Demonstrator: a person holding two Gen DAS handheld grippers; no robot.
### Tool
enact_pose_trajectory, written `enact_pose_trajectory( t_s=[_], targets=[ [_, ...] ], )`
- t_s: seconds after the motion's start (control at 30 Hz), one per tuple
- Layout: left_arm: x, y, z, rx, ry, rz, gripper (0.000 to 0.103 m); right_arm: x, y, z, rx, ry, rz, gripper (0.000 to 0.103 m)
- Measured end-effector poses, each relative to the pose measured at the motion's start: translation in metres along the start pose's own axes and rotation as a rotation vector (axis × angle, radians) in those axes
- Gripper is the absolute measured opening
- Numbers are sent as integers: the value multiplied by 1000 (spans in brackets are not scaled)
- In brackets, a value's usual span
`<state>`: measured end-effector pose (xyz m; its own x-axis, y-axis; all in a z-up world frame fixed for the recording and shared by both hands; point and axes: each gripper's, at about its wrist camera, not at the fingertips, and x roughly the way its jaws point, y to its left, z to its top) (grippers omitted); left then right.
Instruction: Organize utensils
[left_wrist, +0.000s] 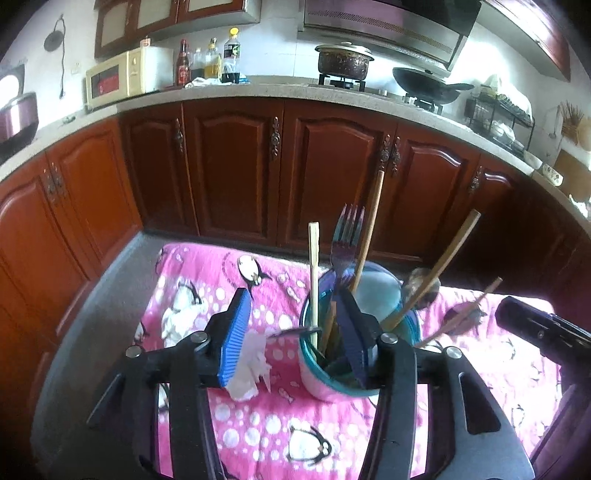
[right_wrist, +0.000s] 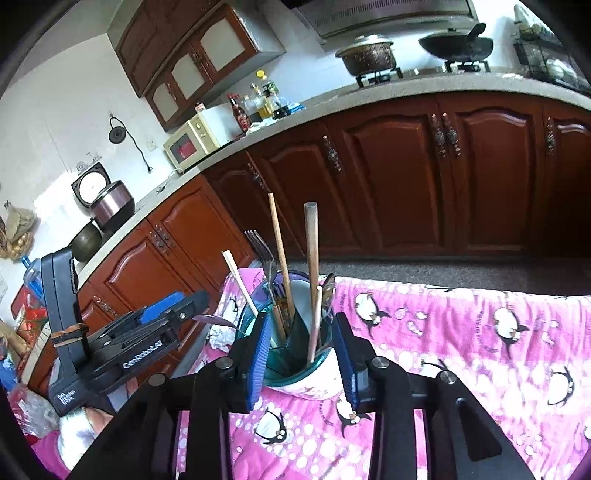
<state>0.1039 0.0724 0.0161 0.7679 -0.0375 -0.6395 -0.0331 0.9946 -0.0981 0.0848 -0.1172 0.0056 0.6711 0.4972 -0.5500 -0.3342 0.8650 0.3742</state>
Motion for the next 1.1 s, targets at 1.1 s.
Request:
enact_pose_trajectory(
  t_s=[1.1],
  targets=[
    [-88,-10,-37,8,-44,57,49,-41,60,-39,-46,-39,-211,50]
  ],
)
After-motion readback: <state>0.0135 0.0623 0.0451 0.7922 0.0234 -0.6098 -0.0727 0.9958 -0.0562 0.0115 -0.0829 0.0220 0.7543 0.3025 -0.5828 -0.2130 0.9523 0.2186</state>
